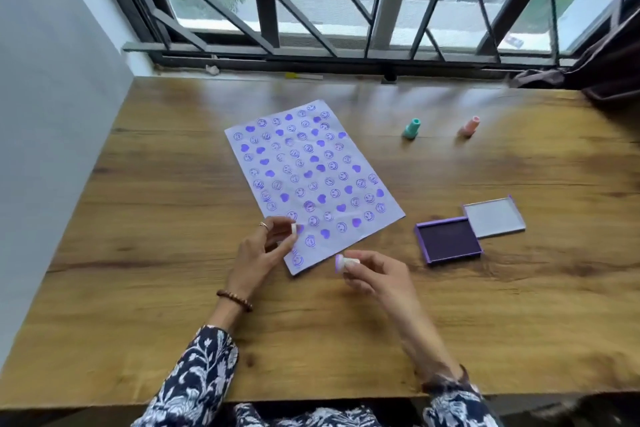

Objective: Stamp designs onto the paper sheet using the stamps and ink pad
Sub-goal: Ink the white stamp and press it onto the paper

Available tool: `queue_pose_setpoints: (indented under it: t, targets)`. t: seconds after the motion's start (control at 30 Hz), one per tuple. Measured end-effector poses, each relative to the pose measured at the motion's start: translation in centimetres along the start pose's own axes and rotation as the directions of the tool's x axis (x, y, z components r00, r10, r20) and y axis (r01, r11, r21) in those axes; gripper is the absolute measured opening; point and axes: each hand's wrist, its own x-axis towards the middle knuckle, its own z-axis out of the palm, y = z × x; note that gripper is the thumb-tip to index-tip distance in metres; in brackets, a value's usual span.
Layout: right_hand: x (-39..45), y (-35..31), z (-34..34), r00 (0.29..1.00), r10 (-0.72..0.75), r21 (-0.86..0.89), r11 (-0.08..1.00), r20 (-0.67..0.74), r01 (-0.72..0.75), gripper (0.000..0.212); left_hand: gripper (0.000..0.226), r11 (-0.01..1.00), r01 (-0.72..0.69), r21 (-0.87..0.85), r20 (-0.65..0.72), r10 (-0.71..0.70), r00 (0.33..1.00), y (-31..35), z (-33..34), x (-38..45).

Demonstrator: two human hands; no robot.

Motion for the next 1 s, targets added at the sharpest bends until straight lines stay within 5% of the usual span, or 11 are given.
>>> queue_pose_setpoints:
  t: [0.07,0.13,0.23,0.4,0.7,0.87,1.0]
  targets:
    - [0.1,0.2,1.7,0.979,-0.185,-0.341,0.929,-0.09,0.144,0.011,0.021,0.999,0.005,-0.042,0.007,-0.005,1.0,-0.3,-0.1,0.0]
    - [-0.1,0.2,3.4,0.927,-0.368,-0.616,0.749,-0.079,0.245,0.007,0.021,0.998,0.01,-0.062,0.027,-0.008,1.0,-0.4,-0.2,0.1]
    - [0.0,0.4,5.6,0.862,-0.507,-0.772,0.553,-0.014,0.313,0.013,0.02,0.996,0.021,-0.092,0.053,-0.016,0.998,-0.6,-0.3,0.2]
    - [0.3,1.0,6.8,0.854,-0.512,-0.905,0.315,0.091,0.285,0.017,0.019,0.992,0.032,-0.121,0.07,-0.023,0.997,-0.8,-0.3,0.3]
    - [1.5,-0.5,7.5,0.931,-0.341,-0.969,0.157,0.13,0.192,0.016,0.02,0.992,0.042,-0.115,0.073,-0.034,0.997,-1.5,-0.5,0.6]
    - [2.8,-1.9,7.2,0.956,-0.256,-0.959,0.201,0.145,0.2,0.015,0.021,0.99,0.049,-0.13,0.082,-0.038,0.996,-1.3,-0.6,0.7]
    - [3.5,-2.8,5.1,0.986,-0.156,-0.786,0.603,0.052,0.137,0.007,0.02,0.982,0.066,-0.18,0.089,-0.05,0.995,-1.0,-0.7,0.7]
